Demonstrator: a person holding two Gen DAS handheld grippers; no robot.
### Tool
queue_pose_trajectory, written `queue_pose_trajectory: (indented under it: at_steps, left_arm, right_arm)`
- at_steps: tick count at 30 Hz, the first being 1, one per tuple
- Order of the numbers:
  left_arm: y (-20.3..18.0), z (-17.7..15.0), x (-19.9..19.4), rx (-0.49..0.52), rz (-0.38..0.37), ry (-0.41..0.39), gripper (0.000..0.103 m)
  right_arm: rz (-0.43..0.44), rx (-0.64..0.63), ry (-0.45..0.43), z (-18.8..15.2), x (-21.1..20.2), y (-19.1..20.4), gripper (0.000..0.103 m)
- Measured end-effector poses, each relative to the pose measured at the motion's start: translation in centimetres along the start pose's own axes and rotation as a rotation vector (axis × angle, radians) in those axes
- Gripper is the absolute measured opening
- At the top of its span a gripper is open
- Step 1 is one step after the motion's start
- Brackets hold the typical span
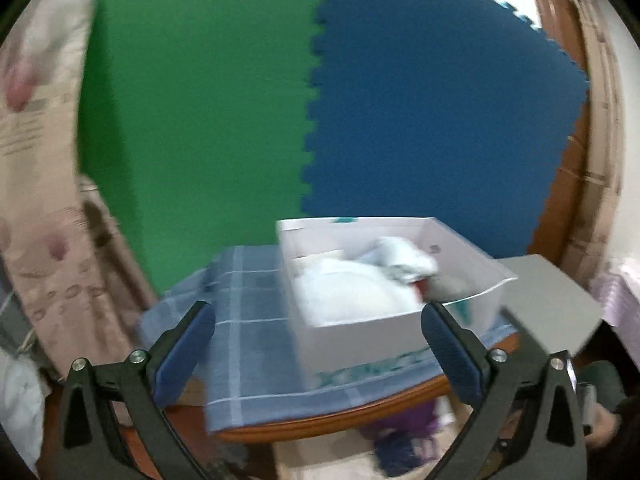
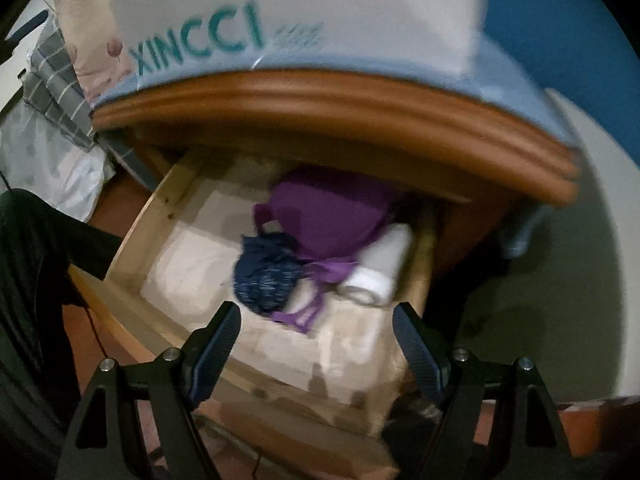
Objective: Take underwear out of drawer
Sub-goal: 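Withdraw the left tool from the box while the right gripper reaches into the drawer, then grasp the navy lace underwear with the right gripper and lift it out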
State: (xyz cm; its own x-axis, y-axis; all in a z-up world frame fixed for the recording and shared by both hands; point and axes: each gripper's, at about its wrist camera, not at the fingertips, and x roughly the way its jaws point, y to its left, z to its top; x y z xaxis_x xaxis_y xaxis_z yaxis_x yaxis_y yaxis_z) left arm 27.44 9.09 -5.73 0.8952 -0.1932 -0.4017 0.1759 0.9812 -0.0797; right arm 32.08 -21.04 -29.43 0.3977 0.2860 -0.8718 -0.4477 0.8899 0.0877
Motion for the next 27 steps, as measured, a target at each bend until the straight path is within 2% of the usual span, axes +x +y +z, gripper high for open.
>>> queue_pose_trajectory:
  at_steps: [6, 10, 13, 15, 20, 22, 23, 25, 26, 27]
  left_arm:
    - [1.6, -3.1, 0.9, -0.01, 0.012, -0.064, 0.102]
    - [1.4, -5.6, 0.6, 0.022, 0.011, -0.126, 0.102]
    - [0.9, -5.7, 0.5, 0.066, 0.021, -0.143, 0.102]
    - [0.8, -6.0, 0.4, 0.093, 0.034, -0.144, 0.102]
    - [1.5, -6.5, 0.5, 0.076, 0.01, -0.121, 0.102]
    - [1.8, -6.5, 0.7, 0.065, 0.007, -0.112, 0.102]
    - [1.9, -6.5, 0.7, 0.057, 0.001, -0.108, 0.102]
    - [2.2, -6.4, 0.8, 0.04, -0.009, -0.107, 0.102]
    - [2.2, -6.4, 0.8, 0.033, -0.01, -0.108, 0.102]
    - [2.3, -6.4, 0.9, 0.03, -0.011, -0.107, 0.102]
  right_arm:
    - [0.02, -0.059, 0.207, 1.9, 6.8, 5.6, 0.081]
    - [-0.068, -0.142, 0.3, 2.9, 10.3, 8.5, 0.081]
    - [-0.134, -0.183, 0.384, 3.3, 13.4, 9.2, 0.08]
    - [-0.118, -0.13, 0.429, 3.3, 14.8, 8.7, 0.081]
    - [-0.125, 0.086, 0.468, 3.8, 16.4, 6.4, 0.08]
    - [-0.112, 0.11, 0.497, 3.7, 16.9, 6.2, 0.067]
    - [-0.098, 0.109, 0.509, 3.7, 17.3, 6.3, 0.044]
    - [-0.11, 0.089, 0.526, 3.4, 17.9, 6.7, 0.034]
    - [-0.101, 0.082, 0.527, 3.4, 18.0, 6.9, 0.025]
    - [-0.097, 0.079, 0.524, 3.4, 17.9, 6.9, 0.023]
